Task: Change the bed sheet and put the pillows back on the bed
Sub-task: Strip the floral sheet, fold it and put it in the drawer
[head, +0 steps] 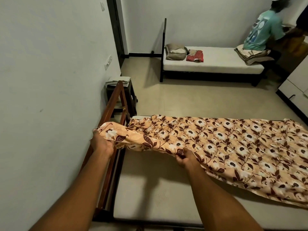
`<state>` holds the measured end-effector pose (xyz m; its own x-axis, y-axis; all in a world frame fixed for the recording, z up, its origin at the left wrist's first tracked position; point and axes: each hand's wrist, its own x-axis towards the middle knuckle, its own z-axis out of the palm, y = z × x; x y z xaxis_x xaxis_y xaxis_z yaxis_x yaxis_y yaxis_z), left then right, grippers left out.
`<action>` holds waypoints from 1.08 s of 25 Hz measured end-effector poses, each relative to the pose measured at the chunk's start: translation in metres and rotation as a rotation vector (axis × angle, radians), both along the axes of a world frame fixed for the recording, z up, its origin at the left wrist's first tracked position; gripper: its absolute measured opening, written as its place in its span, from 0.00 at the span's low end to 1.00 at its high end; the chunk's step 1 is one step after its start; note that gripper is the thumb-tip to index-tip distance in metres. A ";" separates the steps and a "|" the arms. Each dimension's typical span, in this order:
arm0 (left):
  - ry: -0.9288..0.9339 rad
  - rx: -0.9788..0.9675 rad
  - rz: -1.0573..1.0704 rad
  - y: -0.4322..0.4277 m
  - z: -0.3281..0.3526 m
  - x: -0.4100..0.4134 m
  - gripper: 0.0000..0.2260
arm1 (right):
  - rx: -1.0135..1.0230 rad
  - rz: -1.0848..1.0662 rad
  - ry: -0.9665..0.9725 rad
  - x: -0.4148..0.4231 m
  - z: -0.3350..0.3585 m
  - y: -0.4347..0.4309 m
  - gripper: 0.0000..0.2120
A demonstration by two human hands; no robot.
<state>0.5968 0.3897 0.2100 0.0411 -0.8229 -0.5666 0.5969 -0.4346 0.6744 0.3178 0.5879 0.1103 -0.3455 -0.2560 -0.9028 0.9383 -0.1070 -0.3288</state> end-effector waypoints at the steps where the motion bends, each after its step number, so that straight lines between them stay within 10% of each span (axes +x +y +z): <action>1: -0.002 0.001 0.010 -0.001 0.003 0.000 0.21 | -0.086 -0.027 0.029 -0.002 -0.002 0.003 0.11; 11: -0.105 0.029 -0.007 -0.030 0.011 -0.007 0.20 | 0.024 -0.302 0.014 -0.081 0.018 0.052 0.11; 24: -0.708 -0.487 -0.964 0.079 0.058 -0.199 0.26 | -0.008 -0.033 0.604 -0.045 0.096 -0.015 0.29; 27: -0.814 -0.630 -1.079 0.103 0.058 -0.224 0.25 | -0.068 0.001 0.635 -0.035 0.112 -0.021 0.19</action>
<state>0.3728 0.4927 0.2682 -0.6095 -0.7566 -0.2367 -0.4371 0.0716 0.8966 0.2832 0.5665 0.2219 -0.8079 -0.3058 -0.5037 0.5627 -0.1465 -0.8136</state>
